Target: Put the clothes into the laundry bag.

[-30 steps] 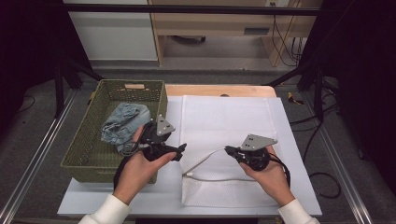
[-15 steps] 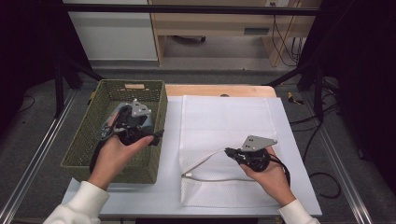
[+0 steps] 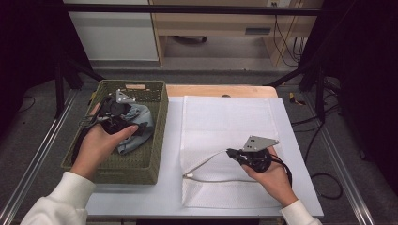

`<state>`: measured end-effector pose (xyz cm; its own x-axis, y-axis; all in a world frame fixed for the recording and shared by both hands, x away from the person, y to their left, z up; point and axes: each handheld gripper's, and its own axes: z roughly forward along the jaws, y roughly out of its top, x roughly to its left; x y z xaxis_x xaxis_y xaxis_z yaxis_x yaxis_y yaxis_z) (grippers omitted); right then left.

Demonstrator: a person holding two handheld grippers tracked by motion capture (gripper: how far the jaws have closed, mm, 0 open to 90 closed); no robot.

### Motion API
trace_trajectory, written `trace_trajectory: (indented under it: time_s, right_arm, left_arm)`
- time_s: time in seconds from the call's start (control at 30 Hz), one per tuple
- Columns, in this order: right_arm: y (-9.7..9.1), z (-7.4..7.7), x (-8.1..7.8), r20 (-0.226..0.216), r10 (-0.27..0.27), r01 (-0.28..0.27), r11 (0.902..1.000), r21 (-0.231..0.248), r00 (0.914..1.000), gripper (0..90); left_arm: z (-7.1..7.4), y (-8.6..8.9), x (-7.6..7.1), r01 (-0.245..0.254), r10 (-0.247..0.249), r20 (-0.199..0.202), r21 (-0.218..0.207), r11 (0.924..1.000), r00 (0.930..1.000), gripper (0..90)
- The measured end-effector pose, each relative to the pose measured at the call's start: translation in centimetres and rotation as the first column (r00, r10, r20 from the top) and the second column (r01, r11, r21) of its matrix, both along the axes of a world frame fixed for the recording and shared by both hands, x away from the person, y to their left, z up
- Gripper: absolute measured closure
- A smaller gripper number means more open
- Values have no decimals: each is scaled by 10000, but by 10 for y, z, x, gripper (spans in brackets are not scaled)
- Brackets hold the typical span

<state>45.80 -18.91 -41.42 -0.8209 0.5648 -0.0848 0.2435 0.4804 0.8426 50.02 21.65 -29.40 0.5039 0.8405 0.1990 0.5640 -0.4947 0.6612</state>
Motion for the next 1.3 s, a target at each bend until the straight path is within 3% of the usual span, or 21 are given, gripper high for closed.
trace_trajectory:
  time_s: [0.07,0.23,0.4,0.6,0.93,1.3]
  right_arm:
    - [0,0,0,3,12,-12,10000,3,10000,890]
    - [0,0,0,-15,13,-13,10000,-20,10000,890]
    - [-1,-1,0,-5,26,-26,10000,10,10000,889]
    - [-2,-2,1,-82,-6,6,10000,11,10000,889]
    - [-1,-3,2,-165,-14,14,10000,24,9999,889]
    - [-2,-4,3,-247,-36,38,10000,71,9997,888]
  left_arm:
    - [-4,1,1,-64,64,-54,83,9999,10000,82]
    - [-19,5,7,-102,130,-294,928,9956,9995,83]
    - [-32,12,16,-142,191,-521,924,9956,9985,86]
    - [-51,23,31,23,1,-481,482,9988,9988,68]
    - [-78,23,55,372,-294,-870,893,9953,9958,64]
    - [-102,23,72,-21,144,-1035,1176,9931,9945,52]
